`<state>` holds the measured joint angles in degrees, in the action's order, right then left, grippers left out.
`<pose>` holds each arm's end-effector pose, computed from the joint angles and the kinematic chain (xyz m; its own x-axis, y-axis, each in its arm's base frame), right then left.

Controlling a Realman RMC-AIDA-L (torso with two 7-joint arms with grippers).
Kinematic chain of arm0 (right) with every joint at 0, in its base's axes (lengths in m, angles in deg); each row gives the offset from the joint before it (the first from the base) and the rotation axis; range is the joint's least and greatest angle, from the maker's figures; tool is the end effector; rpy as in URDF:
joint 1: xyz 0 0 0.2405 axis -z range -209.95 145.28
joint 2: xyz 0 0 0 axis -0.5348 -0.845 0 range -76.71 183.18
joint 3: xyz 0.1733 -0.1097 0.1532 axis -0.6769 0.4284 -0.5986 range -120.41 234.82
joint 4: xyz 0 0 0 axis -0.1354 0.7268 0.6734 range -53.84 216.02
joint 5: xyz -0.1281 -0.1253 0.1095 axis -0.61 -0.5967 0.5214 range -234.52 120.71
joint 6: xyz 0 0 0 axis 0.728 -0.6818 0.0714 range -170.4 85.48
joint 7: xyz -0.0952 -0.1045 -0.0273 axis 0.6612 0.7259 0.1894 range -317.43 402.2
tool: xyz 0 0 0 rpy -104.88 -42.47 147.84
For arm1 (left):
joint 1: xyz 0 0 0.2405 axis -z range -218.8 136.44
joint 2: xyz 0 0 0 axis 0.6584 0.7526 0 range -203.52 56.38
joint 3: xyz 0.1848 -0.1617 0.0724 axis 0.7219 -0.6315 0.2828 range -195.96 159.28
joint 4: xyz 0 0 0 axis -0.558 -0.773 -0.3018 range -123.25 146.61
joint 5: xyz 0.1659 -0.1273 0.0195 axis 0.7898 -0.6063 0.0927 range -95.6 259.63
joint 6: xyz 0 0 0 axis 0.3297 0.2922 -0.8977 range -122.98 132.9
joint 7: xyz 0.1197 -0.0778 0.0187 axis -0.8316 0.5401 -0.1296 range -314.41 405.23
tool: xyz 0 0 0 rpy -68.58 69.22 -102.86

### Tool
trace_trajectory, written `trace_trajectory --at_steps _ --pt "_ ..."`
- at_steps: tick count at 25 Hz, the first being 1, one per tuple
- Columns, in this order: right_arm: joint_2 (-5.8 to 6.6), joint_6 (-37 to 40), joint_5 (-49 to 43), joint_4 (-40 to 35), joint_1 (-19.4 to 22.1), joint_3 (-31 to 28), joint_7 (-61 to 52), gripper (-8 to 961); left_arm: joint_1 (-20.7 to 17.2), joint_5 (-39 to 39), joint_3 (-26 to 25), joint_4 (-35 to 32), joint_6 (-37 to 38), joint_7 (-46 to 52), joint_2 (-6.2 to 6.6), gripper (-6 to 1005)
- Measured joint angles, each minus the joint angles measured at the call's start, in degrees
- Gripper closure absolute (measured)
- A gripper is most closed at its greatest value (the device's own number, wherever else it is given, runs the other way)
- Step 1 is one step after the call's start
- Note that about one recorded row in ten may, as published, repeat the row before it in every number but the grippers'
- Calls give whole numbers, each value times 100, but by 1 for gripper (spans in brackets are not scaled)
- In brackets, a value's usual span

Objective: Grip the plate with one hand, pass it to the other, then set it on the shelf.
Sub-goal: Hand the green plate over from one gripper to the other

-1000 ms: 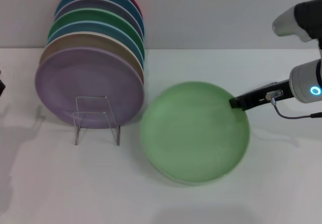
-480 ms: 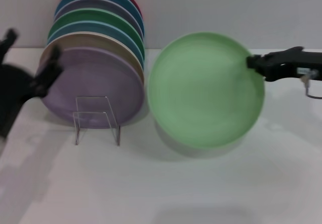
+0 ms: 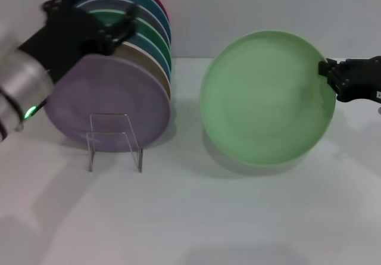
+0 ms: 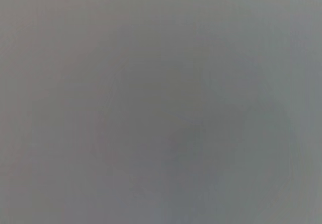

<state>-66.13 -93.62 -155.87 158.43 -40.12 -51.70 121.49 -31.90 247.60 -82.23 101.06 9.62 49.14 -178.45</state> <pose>0.2453 0.3459 0.0646 0.8125 -0.2447 -0.5292 -0.5636 -0.5622 -0.6053 -0.1468 0.3471 0.0289 0.8374 -0.0629 0.5430 0.4451 -0.4983 -0.7440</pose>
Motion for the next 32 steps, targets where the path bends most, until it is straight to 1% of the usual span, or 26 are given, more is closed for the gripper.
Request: trace_trajectory --at_steps 1,2,3,4,5,6,7,8,9,10,11,12,13,14,15,16,18,23,32 --pt "0 0 0 0 0 0 0 934 0 0 0 0 0 0 0 259" --pt "4 1 70 -44 -6 -15 78 934 75 -3 -38 276 -626 -63 -30 260" --pt "7 2 119 -80 -21 -24 162 934 225 -18 -111 643 -1596 -235 -144 261" --pt "7 2 119 -80 -21 -24 162 934 225 -18 -111 643 -1596 -235 -144 262" --pt "7 6 134 -88 -27 -25 258 934 336 -42 -218 958 -2399 -580 -374 263" --pt "7 6 134 -88 -27 -25 258 934 336 -42 -218 958 -2399 -580 -374 263" --pt "7 7 140 -88 -28 -25 290 934 352 -50 -257 1039 -2605 -732 -472 264" --pt "6 17 180 -99 -35 -12 379 933 362 -111 -420 1204 -3037 -1215 -781 265" --pt "6 17 180 -99 -35 -12 379 933 362 -111 -420 1204 -3037 -1215 -781 266" --pt "5 31 234 -110 -33 7 480 933 365 -167 -498 1251 -3167 -1409 -901 267" --pt "4 35 247 -114 -29 10 502 933 369 -348 -634 1316 -3406 -1753 -1085 268" --pt "4 35 247 -114 -29 10 502 933 374 -542 -735 1356 -3575 -2033 -1207 268" --pt "6 33 253 -114 -29 12 518 933 423 -1078 -896 1388 -3790 -2522 -1298 269" --pt "6 33 253 -114 -29 12 518 933 423 -1078 -896 1388 -3790 -2522 -1298 270" --pt "8 19 272 -114 -23 15 569 933 487 -1601 -989 1377 -3910 -2865 -1291 271" --pt "8 19 272 -114 -23 15 569 933 487 -1601 -989 1377 -3910 -2865 -1291 272" --pt "7 -9 408 -114 15 23 747 933 534 -1985 -1033 1328 -4046 -3209 -1297 274" --pt "11 -159 668 -155 44 29 973 933 630 -2026 -972 1232 -4217 -3292 -1314 278" --pt "10 -414 984 -190 99 15 1188 934 717 -2032 -840 1066 -4230 -3300 -1327 285"
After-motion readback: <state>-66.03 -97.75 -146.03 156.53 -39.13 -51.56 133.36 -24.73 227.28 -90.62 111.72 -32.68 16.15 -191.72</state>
